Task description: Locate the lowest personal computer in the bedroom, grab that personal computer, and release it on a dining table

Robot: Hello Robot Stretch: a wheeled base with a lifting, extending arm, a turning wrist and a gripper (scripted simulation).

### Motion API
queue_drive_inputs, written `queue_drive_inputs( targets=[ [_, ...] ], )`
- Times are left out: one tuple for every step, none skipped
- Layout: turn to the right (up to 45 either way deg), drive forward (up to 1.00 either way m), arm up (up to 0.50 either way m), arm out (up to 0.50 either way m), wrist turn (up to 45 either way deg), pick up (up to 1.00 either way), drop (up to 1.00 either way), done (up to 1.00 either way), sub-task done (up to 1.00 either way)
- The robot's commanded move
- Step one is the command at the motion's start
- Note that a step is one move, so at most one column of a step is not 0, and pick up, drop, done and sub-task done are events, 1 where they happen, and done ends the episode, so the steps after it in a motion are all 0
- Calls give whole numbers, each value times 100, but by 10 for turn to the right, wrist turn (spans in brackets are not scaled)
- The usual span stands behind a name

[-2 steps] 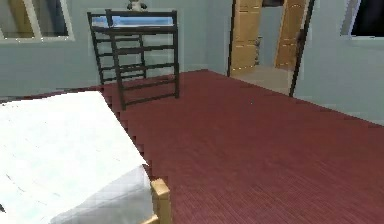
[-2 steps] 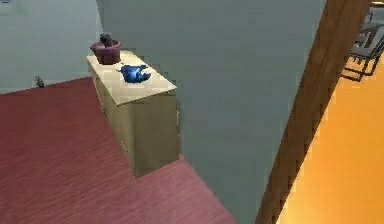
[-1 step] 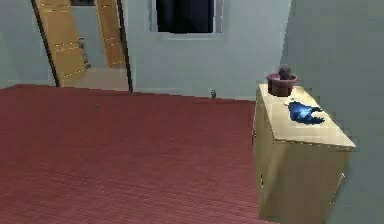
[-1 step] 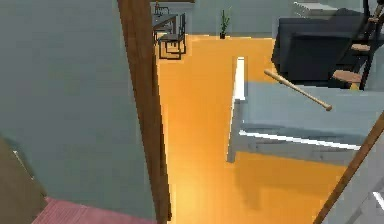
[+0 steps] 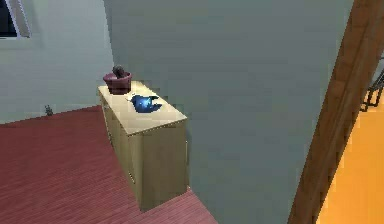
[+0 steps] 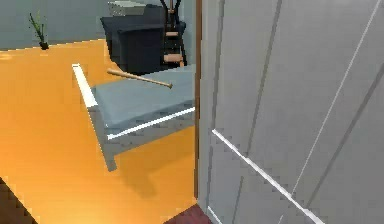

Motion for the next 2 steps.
queue_drive_inputs(
  targets=[
    [120,0,0,0,0,0,0,0,0],
    [0,5,0,0,0,0,0,0,0]
  ],
)
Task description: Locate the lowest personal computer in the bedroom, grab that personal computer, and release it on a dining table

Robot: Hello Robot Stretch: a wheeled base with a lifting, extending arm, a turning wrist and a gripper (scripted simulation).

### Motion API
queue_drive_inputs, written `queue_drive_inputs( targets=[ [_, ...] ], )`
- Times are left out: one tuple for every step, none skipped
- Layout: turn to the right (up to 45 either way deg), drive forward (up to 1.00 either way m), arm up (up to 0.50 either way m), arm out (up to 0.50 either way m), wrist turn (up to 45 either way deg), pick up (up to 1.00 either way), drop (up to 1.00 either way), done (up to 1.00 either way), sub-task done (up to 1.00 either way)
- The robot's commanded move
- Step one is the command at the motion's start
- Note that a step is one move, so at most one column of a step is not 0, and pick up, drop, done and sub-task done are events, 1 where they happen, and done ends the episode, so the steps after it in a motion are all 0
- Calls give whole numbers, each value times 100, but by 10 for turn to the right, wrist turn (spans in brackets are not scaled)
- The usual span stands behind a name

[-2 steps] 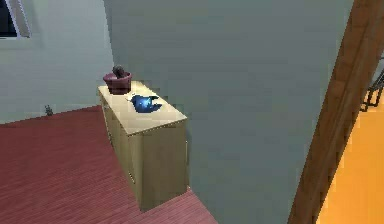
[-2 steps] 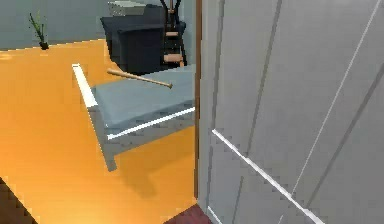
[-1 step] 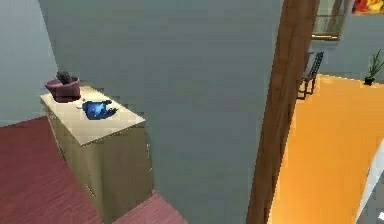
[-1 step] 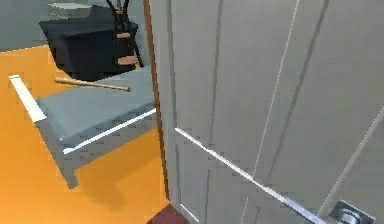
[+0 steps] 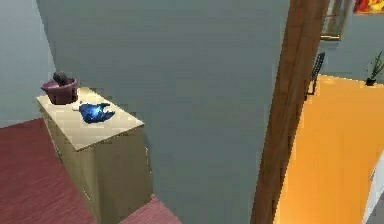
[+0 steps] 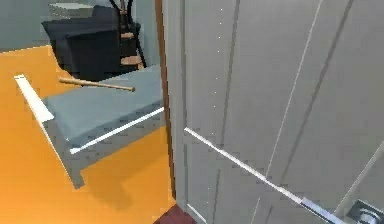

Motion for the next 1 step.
queue_drive_inputs(
  targets=[
    [-450,0,0,0,0,0,0,0,0]
  ],
)
